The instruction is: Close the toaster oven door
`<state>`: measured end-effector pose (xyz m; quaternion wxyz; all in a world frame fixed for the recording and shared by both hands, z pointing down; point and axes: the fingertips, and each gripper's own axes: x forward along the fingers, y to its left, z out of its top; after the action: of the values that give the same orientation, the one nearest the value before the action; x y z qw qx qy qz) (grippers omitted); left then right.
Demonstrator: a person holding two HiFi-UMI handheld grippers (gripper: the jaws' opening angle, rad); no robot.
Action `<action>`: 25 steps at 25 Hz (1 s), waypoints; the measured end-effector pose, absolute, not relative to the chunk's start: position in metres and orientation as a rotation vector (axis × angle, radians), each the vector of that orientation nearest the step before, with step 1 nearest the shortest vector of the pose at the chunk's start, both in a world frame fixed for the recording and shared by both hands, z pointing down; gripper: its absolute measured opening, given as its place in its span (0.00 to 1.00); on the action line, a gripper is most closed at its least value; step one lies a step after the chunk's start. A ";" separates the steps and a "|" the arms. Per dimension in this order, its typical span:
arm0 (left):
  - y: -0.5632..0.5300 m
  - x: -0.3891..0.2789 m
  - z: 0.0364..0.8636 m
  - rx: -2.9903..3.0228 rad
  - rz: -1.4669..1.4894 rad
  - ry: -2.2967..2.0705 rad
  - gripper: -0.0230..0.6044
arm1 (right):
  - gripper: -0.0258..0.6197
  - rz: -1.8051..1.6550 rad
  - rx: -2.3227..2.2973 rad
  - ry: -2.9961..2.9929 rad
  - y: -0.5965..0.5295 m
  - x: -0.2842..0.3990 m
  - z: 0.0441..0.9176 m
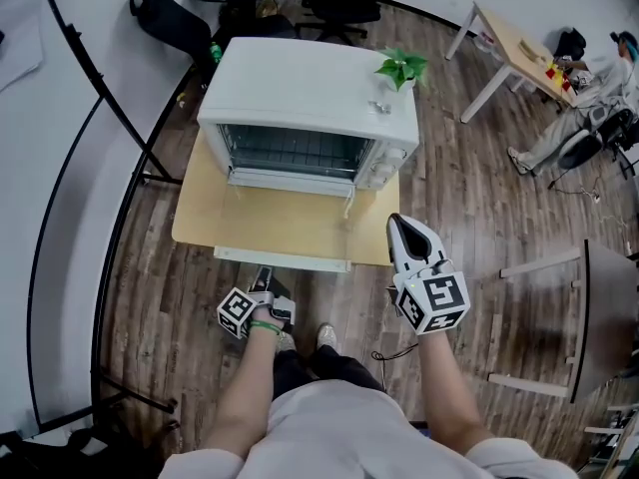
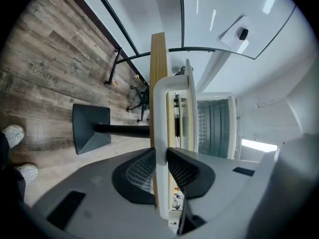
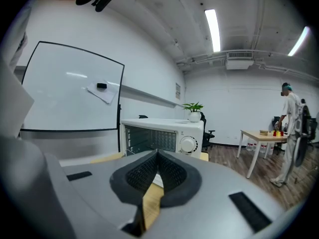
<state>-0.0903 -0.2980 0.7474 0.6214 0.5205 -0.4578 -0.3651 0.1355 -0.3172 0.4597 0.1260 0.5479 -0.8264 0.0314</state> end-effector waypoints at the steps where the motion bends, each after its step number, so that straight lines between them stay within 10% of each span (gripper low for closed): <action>1: -0.297 -0.090 0.742 1.202 -0.843 -1.049 0.14 | 0.04 0.090 1.596 -2.418 -0.318 0.134 0.457; 25: -0.360 -0.094 0.565 1.443 -1.078 -0.952 0.21 | 0.04 0.041 1.661 -2.580 -0.330 0.133 0.412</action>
<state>-0.0944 -0.3597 0.5649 0.5247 0.6029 -0.3980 -0.4504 0.1327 -0.3299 0.4119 0.0364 0.5408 -0.8402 0.0135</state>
